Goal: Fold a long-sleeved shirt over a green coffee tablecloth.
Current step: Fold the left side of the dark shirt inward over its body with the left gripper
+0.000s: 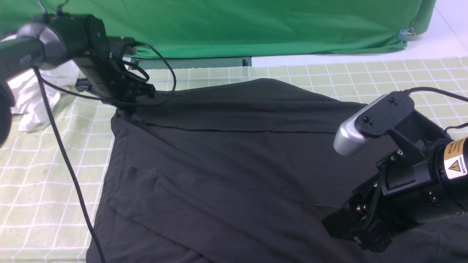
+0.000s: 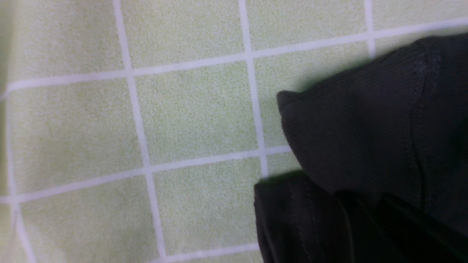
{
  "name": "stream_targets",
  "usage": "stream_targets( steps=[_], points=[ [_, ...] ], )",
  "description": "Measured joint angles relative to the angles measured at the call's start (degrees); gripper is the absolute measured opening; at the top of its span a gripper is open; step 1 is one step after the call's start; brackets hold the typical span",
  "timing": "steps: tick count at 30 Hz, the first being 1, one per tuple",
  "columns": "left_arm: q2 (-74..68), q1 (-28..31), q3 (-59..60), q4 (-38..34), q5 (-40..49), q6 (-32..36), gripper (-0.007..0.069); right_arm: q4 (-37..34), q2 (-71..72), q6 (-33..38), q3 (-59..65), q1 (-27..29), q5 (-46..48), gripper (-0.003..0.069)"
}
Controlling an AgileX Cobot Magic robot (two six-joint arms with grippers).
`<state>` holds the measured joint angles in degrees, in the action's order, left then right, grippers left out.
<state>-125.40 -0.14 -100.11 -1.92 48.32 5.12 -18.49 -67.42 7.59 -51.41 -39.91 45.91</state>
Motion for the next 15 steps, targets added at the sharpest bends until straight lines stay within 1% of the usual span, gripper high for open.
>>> stream_targets(
  steps=[4, 6, 8, 10, 11, 12, 14, 15],
  points=[
    [3.01, 0.00, 0.00, -1.55, 1.92, 0.00, 0.0034, 0.08, 0.00, 0.00, 0.00, 0.00, 0.00, 0.0556],
    [5.76, 0.00, 0.00, -3.52, 4.73, 0.00, 0.0034, 1.26, 0.00, 0.00, 0.00, 0.00, -0.06, 0.0556],
    [8.59, 0.00, -0.06, -6.27, 8.35, 0.00, 0.0034, 4.11, 0.00, 0.00, 0.00, 0.00, -0.84, 0.0556],
    [10.01, 0.00, -0.11, -7.88, 11.10, 0.00, 0.0034, 6.56, 0.00, -0.21, 0.00, 0.00, -1.44, 0.0556],
    [11.49, 0.00, -0.18, -8.63, 13.85, 0.00, 0.0034, 8.35, 0.00, -1.16, -0.17, 0.00, -1.56, 0.0556],
    [11.65, 0.00, -0.18, -8.78, 14.25, 0.00, 0.0034, 8.74, 0.00, -1.16, -0.14, 0.00, -1.56, 0.0556],
    [14.09, -0.21, -0.03, -9.10, 19.59, -0.20, 0.0034, 14.80, 0.00, -4.74, -1.14, 0.00, -1.62, 0.0554],
    [14.32, -0.21, -0.03, -9.10, 19.59, -0.20, 0.0034, 15.20, 0.00, -4.92, -1.20, 0.00, -1.62, 0.0553]
  ],
)
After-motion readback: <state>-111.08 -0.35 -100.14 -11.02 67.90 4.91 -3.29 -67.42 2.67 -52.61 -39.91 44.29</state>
